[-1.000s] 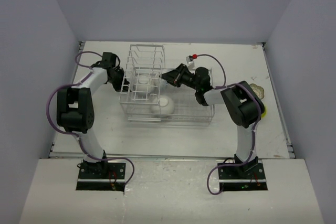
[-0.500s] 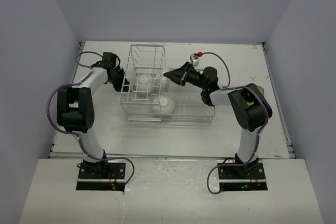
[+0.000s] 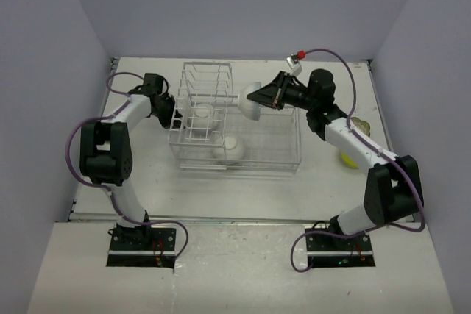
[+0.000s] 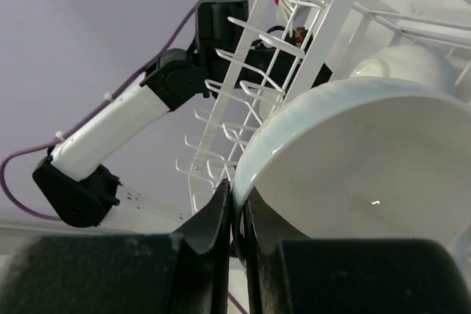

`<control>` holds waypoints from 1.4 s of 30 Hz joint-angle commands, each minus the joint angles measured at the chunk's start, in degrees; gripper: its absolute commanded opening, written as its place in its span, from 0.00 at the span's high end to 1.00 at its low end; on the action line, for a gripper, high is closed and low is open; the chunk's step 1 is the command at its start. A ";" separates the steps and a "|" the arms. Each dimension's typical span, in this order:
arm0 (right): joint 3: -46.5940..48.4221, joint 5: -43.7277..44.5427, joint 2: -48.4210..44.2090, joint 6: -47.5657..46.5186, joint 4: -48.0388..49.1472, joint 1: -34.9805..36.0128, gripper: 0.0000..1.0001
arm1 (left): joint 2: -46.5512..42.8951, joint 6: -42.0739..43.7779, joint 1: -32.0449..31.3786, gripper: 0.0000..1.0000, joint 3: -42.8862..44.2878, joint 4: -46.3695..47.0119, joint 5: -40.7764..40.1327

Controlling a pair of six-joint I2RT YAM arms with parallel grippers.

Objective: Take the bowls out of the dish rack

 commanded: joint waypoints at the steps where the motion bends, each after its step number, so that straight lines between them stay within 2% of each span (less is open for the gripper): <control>1: 11.05 1.14 -5.52 -17.28 -26.52 -2.78 1.00 | 2.48 0.06 -1.53 1.00 0.32 0.69 -0.49; 3: 16.57 3.34 -5.79 -21.58 -36.88 -6.10 1.00 | 2.57 0.06 -1.53 1.00 0.67 0.60 -0.67; 5: 20.19 5.54 -5.09 -24.40 -42.88 -8.93 1.00 | 2.83 0.24 -1.61 1.00 0.84 0.51 -0.67; 6: 24.64 10.51 -3.44 -28.07 -50.05 -11.55 1.00 | 2.92 0.24 -1.62 1.00 0.93 0.51 -0.67; 9: 33.96 18.62 2.35 -34.67 -62.28 -16.04 1.00 | 3.36 0.06 -1.53 1.00 0.93 0.77 -0.15; 14: 47.33 32.34 12.91 -41.80 -72.51 -21.33 1.00 | 3.80 0.15 -1.53 1.00 1.11 0.86 0.29; 19: 55.80 42.89 24.77 -45.07 -76.31 -21.86 1.00 | 4.24 0.15 -1.62 1.00 0.85 1.12 0.91; 23: 60.09 50.10 30.31 -47.53 -76.58 -22.65 1.00 | 4.59 0.24 -1.53 1.00 0.49 1.65 1.26; 28: 63.10 53.97 36.56 -48.76 -77.63 -24.41 1.00 | 5.38 0.06 -1.53 1.00 0.49 2.27 1.61; 42: 65.47 56.26 46.58 -49.55 -78.51 -26.08 1.00 | 6.17 0.15 1.28 1.00 4.01 1.65 2.23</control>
